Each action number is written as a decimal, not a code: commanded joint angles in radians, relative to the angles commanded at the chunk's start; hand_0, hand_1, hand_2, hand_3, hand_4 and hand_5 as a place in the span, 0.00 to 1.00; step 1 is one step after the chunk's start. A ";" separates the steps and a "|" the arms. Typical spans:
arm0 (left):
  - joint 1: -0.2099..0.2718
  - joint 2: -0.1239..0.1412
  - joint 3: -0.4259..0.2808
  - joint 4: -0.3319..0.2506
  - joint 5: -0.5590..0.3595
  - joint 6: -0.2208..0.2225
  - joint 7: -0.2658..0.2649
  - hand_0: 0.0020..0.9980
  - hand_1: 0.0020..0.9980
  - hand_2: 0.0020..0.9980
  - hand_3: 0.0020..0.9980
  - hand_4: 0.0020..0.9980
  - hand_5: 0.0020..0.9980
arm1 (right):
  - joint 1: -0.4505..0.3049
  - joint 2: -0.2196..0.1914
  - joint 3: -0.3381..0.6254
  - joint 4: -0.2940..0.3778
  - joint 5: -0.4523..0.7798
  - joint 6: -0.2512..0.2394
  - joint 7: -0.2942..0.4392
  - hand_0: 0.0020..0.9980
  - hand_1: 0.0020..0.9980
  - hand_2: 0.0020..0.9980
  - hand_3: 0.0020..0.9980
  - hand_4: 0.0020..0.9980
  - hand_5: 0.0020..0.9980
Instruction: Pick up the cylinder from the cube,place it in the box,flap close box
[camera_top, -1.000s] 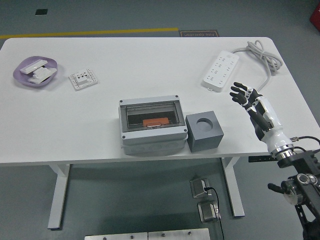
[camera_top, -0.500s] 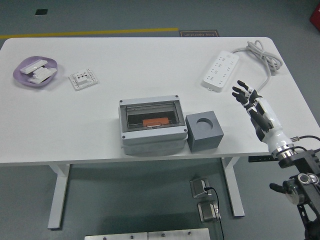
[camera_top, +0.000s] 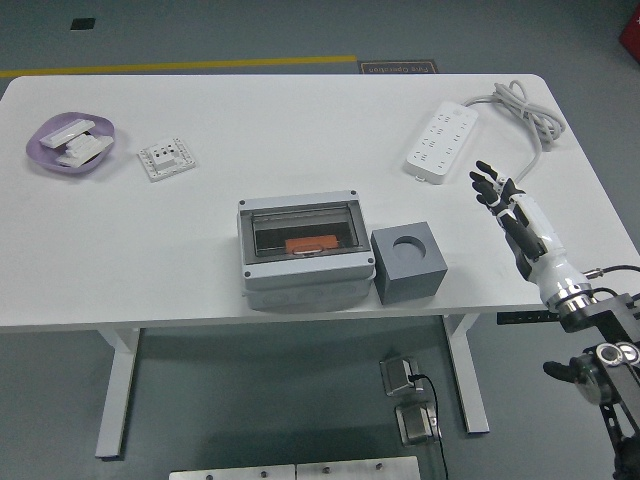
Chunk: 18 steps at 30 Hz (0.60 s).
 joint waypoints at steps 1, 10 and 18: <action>0.001 0.000 -0.008 0.000 0.018 -0.005 -0.002 0.82 0.81 0.78 0.84 0.73 0.48 | 0.001 0.000 0.003 0.002 -0.015 -0.001 -0.006 1.00 1.00 0.99 0.99 1.00 0.99; 0.007 0.001 -0.084 0.000 0.179 -0.006 -0.022 0.82 0.81 0.78 0.84 0.73 0.48 | 0.012 0.000 0.016 0.032 -0.115 -0.042 -0.042 1.00 1.00 1.00 1.00 1.00 1.00; 0.011 0.001 -0.082 -0.003 0.186 0.039 -0.036 0.82 0.81 0.78 0.84 0.73 0.48 | 0.019 0.000 0.016 0.065 -0.207 -0.094 -0.076 1.00 1.00 1.00 1.00 1.00 1.00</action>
